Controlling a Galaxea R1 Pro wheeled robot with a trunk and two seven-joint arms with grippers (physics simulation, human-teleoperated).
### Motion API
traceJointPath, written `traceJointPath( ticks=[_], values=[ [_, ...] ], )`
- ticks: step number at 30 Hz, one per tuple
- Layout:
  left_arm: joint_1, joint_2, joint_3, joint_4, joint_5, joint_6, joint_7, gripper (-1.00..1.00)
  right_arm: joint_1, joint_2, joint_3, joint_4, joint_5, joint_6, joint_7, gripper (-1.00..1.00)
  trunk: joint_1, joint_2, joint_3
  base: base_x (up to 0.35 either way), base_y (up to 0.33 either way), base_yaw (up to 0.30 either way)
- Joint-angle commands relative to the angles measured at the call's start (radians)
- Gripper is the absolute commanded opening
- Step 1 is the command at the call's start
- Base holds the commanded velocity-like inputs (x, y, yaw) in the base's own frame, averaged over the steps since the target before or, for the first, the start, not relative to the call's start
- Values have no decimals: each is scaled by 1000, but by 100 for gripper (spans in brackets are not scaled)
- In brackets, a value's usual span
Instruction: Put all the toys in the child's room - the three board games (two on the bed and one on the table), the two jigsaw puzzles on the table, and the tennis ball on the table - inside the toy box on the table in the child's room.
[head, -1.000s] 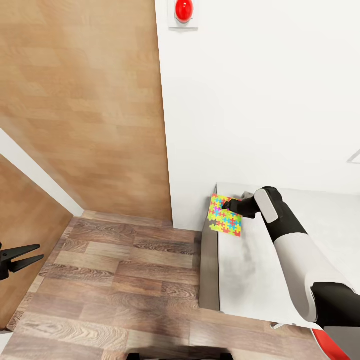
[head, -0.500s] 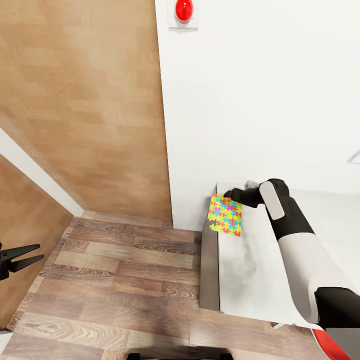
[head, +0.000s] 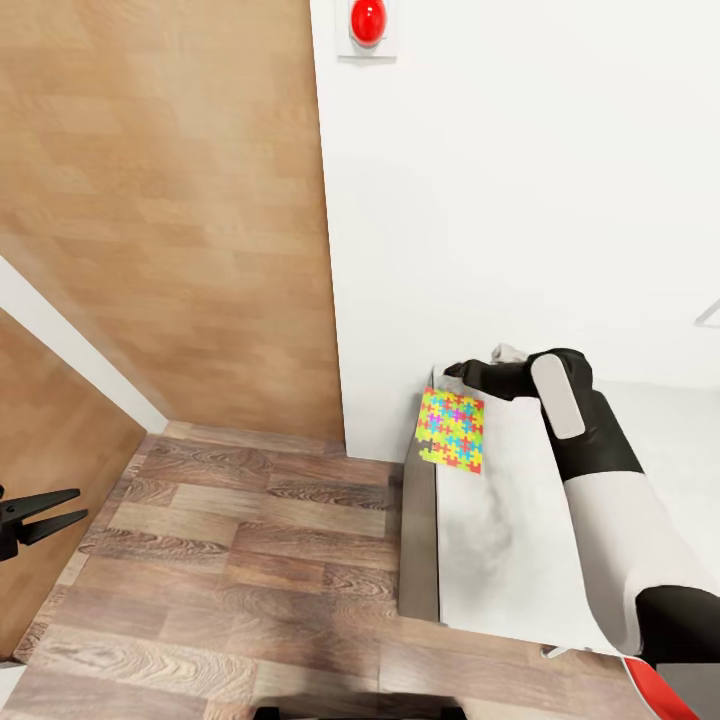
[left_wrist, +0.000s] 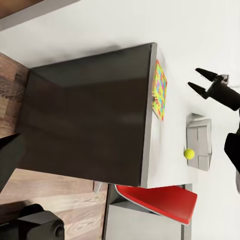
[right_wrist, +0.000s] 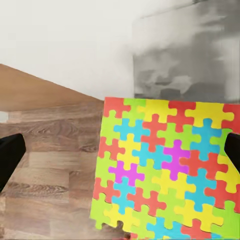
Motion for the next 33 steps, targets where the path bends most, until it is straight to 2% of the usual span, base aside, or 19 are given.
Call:
traceJointPath(
  ticks=[1, 4, 5, 6, 7, 8, 9, 12, 13, 15, 16, 18, 22, 24, 25, 27, 28, 30, 33],
  values=[
    [0, 0, 0, 0, 1, 4, -2, 100, 9, -6, -1, -26, -47, 3, 6, 100, 1, -2, -1, 0, 0, 0],
    [0, 0, 0, 0, 1, 4, -1, 100, 39, -38, 0, -79, -143, 3, 26, 100, 1, -2, 3, 0, 0, 0],
    [0, 0, -1, -1, 1, 4, -1, 100, 61, -63, 1, -103, -201, 3, 31, 100, 1, -2, 5, 0, 0, 0],
    [0, 0, -1, -1, 1, 4, -1, 100, 73, -77, 1, -114, -232, 3, 34, 100, 1, -2, 6, 0, 0, 0],
    [-1, -2, -1, -2, 1, 4, -1, 100, 101, -106, 1, -138, -298, 3, 37, 100, 1, -2, 8, 0, 0, 0],
    [-1, -3, -1, -4, 1, 4, -1, 100, 116, -121, 1, -152, -333, 3, 39, 100, 1, -2, 9, 0, 0, 0],
    [-1, -5, -1, -6, 1, 4, -1, 100, 152, -151, 1, -184, -408, 3, 43, 100, 1, -2, 11, 0, 0, 0],
    [0, -7, -1, -8, 1, 3, -1, 100, 215, -189, 0, -246, -526, 3, 51, 100, 1, -2, 15, 0, 0, 0],
    [0, -8, -2, -9, 1, 1, -1, 100, 264, -209, -2, -298, -601, 3, 56, 100, 1, -2, 17, 0, 0, 0],
    [0, -9, -2, -10, 1, -3, -1, 100, 314, -223, -5, -350, -668, 3, 60, 100, 1, -2, 20, 0, 0, 0],
    [0, -9, -3, -10, 1, -10, -1, 100, 363, -233, -10, -393, -723, 3, 63, 100, 1, -2, 22, 0, 0, 0],
    [0, -10, -5, -11, 1, -22, -1, 100, 430, -242, -30, -432, -782, 3, 71, 100, 1, -2, 25, 0, 0, 0],
    [0, -14, -7, -12, 1, -33, -1, 100, 522, -248, -77, -460, -826, 3, 134, 100, 1, -2, 31, 0, 0, 0],
    [0, -18, -7, -13, 1, -36, -1, 100, 575, -250, -95, -467, -836, 3, 221, 100, 1, -2, 34, 0, 0, 0],
    [0, -20, -8, -14, 1, -37, -1, 100, 611, -250, -102, -469, -838, 3, 300, 100, 1, -2, 36, 0, 0, 0],
    [0, -22, -9, -20, 1, -38, -1, 100, 648, -251, -109, -471, -838, 3, 389, 100, 1, -2, 39, 0, 0, 0],
    [0, -25, -15, -32, 1, -39, 0, 100, 685, -251, -117, -473, -835, 3, 481, 100, 1, -2, 41, 0, 0, 0],
    [0, -32, -32, -57, 0, -40, 1, 100, 738, -249, -129, -474, -831, 3, 607, 100, 1, -2, 44, 0, 0, 0],
    [0, -45, -65, -93, -11, -50, 5, 100, 812, -242, -150, -474, -818, 3, 736, 100, 1, -2, 49, 0, 0, 0]
  ],
)
